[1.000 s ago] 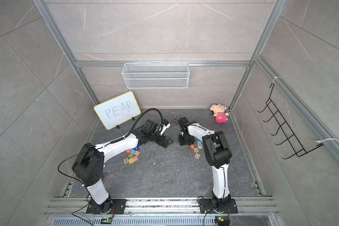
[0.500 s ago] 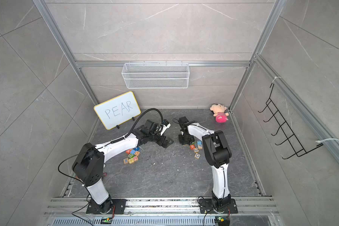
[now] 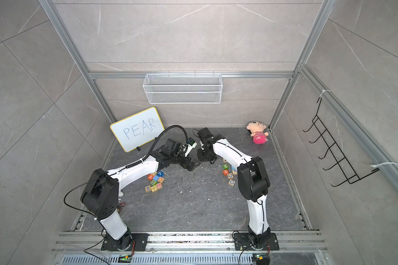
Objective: Spell the uppercase word “pear” with letter blocks
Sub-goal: Pick up the letter block from the center of the board, then place the letter block at the center of the board.
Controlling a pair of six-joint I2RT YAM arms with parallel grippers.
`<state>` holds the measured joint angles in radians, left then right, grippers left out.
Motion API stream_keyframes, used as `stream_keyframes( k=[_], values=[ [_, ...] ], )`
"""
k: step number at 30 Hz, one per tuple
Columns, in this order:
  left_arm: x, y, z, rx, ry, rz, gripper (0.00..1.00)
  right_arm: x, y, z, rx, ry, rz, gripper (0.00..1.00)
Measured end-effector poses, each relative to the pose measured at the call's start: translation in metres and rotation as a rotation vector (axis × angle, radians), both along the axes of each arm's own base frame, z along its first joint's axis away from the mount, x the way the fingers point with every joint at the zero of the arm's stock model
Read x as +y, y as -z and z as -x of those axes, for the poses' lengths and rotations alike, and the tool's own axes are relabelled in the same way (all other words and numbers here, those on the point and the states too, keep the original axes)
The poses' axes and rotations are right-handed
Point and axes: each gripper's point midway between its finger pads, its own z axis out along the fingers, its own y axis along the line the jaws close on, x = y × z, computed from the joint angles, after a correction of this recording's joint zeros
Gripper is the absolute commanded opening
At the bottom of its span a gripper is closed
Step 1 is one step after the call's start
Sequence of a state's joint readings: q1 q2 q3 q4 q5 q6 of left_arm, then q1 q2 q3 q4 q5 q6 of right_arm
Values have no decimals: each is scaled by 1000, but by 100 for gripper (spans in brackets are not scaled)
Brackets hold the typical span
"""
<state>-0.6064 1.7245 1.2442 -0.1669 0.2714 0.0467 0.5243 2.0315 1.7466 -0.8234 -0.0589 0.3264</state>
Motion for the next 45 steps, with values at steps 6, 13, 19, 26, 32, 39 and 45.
stream_keyframes(
  k=[6, 13, 19, 26, 32, 39, 45],
  values=[
    [56, -4, -22, -23, -124, -2, 100, 21, -12, -23, -29, 58, -49, 28],
    [85, -2, -30, -41, -209, -17, 100, 44, 15, -52, -4, 149, -3, 30],
    [83, -6, -32, -60, -209, -10, 100, 67, 45, -54, 36, 159, 40, 31],
    [84, -9, -29, -69, -209, -4, 100, 68, 62, -61, 53, 171, 79, 31],
    [84, -12, -29, -78, -208, 3, 100, 58, 72, -59, 72, 183, 123, 31],
    [84, -11, -29, -77, -211, 6, 100, 51, 72, -63, 71, 196, 124, 33],
    [84, -11, -28, -72, -216, 12, 100, 46, 80, -65, 84, 204, 135, 36]
  ],
)
